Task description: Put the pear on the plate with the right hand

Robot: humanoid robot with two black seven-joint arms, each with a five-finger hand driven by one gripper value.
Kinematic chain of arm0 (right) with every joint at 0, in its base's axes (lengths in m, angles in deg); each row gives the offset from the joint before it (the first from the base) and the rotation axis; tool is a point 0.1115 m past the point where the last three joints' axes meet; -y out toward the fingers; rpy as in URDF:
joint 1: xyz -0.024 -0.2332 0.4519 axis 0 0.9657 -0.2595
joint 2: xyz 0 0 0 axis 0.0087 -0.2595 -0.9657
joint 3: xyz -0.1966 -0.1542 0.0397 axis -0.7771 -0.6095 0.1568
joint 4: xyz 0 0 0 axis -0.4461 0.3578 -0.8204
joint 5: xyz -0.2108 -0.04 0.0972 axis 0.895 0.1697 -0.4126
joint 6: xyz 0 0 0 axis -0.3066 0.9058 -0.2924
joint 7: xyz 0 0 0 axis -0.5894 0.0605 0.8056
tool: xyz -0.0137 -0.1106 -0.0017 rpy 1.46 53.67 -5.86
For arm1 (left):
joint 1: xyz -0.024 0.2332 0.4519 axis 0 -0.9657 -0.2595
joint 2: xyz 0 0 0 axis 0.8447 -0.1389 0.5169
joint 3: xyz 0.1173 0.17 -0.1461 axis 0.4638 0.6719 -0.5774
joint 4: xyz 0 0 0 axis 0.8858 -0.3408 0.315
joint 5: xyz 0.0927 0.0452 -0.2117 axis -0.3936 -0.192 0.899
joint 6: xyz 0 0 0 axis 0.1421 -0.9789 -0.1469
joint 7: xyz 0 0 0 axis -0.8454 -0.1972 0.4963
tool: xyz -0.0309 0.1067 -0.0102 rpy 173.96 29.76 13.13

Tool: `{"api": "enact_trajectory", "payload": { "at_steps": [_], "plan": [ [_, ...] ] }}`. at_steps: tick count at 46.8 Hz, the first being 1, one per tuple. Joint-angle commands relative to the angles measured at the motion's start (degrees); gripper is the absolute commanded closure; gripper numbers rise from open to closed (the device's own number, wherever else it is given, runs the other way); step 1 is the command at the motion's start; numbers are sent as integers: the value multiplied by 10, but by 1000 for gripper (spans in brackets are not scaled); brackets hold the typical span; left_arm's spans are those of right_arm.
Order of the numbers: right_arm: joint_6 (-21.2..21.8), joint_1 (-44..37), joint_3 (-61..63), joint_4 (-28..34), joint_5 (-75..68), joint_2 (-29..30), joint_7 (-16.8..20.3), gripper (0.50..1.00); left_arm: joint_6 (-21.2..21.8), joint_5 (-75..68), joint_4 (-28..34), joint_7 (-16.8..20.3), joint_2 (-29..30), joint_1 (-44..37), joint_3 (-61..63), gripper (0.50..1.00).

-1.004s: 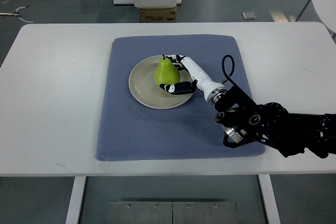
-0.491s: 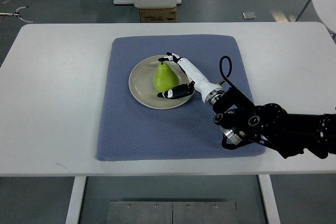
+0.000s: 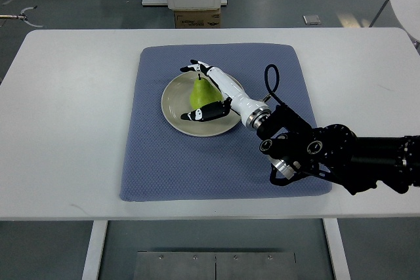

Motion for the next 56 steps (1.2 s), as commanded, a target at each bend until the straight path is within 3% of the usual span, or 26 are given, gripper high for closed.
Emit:
{"api": "enact_trajectory", "payload": {
  "at_steps": [1,20,28,36,50,56],
  "plan": [
    [-3,-2,2,1,0,-4,0,500,0,0,0,1,0,0,0,500],
    [14,-7,152,35,-7,-92,12,500,0,0,0,0,0,0,0,500],
    [55,5,182,28,-17,-116,67,500,0,0,0,1,0,0,0,500],
    [78,64,278,15,-32,-153,82,500,0,0,0,1,0,0,0,500],
    [182,142,434,-98,-47,-165,187,500,0,0,0,1,0,0,0,500],
    [227,157,479,-143,-85,-157,202,500,0,0,0,1,0,0,0,500]
  ]
}}
